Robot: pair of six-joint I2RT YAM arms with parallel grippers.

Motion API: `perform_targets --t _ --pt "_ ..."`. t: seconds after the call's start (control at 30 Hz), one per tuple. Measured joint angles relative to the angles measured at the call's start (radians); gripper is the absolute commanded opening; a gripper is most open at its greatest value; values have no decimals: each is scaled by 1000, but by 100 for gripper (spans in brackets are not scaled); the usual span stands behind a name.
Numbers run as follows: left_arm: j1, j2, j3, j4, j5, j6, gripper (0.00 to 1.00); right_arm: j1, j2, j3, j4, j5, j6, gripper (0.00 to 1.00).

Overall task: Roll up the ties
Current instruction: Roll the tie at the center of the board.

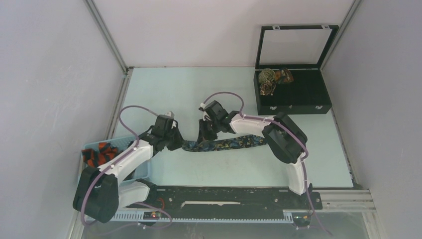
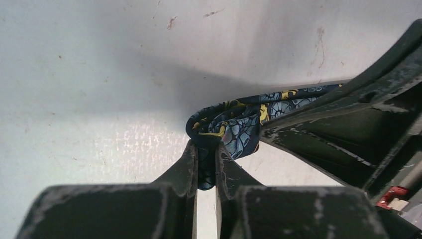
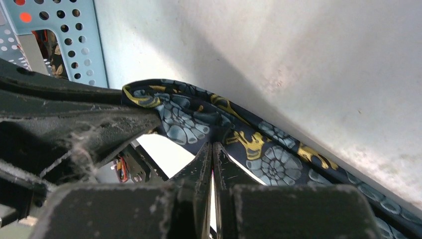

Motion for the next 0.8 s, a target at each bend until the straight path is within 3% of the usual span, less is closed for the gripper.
perform_targets --t 0.8 --pt "-22 -8 110 -112 -46 8 0 36 106 114 14 -47 41 2"
